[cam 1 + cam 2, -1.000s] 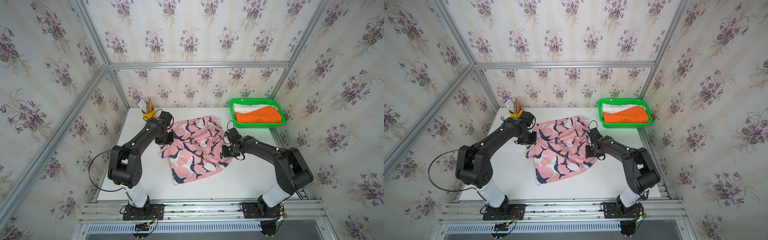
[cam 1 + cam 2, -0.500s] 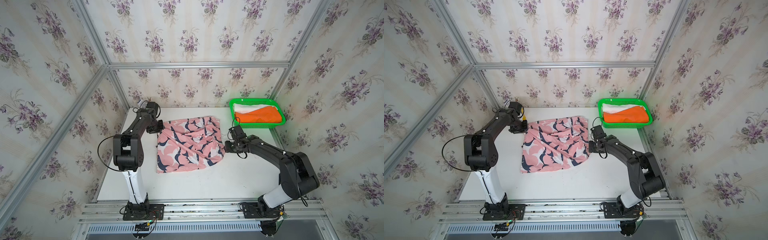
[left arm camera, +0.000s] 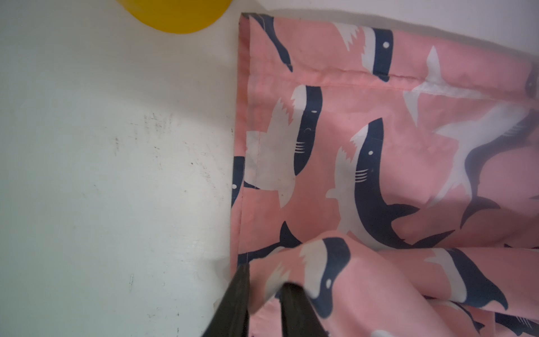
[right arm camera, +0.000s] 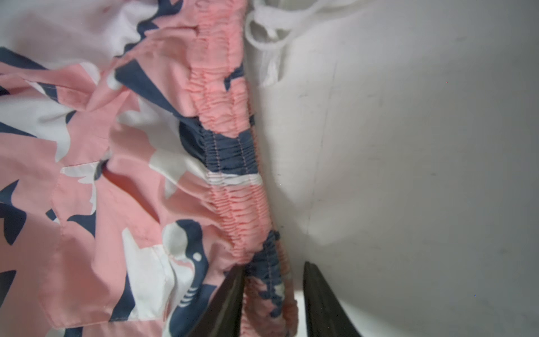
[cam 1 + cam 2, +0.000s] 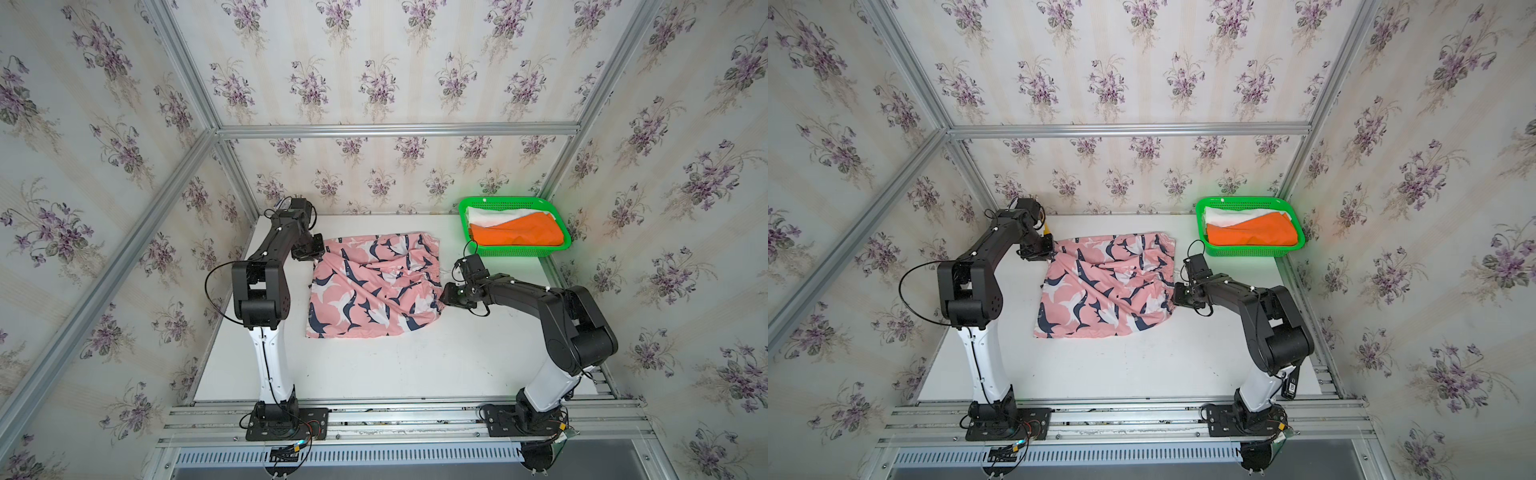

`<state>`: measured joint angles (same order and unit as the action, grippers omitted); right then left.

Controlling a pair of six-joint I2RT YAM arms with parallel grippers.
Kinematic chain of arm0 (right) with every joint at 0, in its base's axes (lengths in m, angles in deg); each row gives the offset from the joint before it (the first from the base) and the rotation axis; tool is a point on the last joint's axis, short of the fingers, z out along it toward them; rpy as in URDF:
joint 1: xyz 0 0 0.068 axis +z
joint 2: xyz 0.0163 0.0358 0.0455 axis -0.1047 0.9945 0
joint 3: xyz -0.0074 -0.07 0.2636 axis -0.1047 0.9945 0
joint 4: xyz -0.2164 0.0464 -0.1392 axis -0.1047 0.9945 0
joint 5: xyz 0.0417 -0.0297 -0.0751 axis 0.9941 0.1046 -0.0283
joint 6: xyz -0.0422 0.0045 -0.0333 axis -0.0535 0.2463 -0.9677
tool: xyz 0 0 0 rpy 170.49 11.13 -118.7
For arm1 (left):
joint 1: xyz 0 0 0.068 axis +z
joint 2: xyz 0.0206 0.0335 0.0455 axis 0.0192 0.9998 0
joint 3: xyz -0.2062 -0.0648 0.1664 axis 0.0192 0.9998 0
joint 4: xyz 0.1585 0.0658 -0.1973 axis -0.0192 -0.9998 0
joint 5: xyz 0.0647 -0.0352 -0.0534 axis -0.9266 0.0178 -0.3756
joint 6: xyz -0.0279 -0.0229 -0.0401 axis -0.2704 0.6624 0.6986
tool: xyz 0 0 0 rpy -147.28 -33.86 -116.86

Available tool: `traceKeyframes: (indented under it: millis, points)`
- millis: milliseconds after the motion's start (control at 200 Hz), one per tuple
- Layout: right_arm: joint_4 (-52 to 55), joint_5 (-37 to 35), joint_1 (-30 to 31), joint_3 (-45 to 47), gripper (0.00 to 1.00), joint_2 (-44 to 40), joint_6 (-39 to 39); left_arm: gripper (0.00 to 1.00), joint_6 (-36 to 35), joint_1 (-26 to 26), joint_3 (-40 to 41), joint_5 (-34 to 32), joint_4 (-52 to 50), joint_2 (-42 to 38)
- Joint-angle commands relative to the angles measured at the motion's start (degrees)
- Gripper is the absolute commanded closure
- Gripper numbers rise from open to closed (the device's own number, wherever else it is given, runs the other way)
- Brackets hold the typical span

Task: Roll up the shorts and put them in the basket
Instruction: Fold the shorts at the center of the board.

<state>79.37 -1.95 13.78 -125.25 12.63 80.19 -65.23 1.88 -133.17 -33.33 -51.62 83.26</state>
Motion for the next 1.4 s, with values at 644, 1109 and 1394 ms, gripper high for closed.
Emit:
traceKeyframes:
  millis: [644, 1109, 1394]
  points:
    - [4.3, 0.2, -0.6, -1.0, 1.0, -1.2, -2.0, 0.29, 29.4, -3.5, 55.6, -3.1, 0.2, -49.1]
    - [6.2, -0.6, -0.6, -0.3, 1.0, -3.5, -2.1, 0.48, 31.1, -2.9, 63.9, 0.6, 14.9, -38.8]
    - [6.6, -1.1, -0.6, 0.7, 1.0, -4.4, -1.5, 0.49, 33.6, -3.0, 64.6, -2.6, 11.8, -48.2]
